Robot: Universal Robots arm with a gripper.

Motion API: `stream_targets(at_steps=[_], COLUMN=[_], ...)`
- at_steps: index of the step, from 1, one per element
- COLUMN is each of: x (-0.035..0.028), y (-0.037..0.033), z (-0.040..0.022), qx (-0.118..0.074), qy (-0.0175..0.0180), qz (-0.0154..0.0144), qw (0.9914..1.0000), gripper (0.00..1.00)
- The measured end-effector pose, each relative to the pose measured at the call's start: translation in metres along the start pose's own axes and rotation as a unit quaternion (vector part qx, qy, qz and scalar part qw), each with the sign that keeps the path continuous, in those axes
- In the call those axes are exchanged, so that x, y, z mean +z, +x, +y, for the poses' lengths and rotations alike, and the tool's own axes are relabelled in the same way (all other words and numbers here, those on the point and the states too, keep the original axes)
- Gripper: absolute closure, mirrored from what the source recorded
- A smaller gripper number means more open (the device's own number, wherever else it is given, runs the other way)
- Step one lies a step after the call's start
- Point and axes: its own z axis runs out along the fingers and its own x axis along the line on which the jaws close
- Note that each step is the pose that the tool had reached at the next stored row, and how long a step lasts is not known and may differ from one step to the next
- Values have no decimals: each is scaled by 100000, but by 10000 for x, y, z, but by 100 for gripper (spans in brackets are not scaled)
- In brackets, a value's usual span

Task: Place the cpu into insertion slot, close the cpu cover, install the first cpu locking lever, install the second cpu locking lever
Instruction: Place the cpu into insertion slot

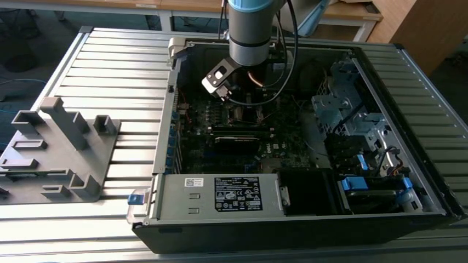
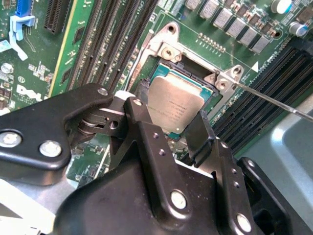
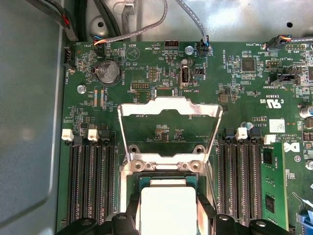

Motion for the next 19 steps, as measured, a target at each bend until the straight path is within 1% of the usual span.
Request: stream_targets(at_steps=[7,10,12,19], x=[0,-10,-26,-27], y=[0,2,0,2], z=[0,2,2,2], qx=[2,4,-1,0], qy=[-5,-30,-4,-9], qz=[10,52,2,6], qw=[100000,100000,100000,100000], gripper=[46,46,46,46])
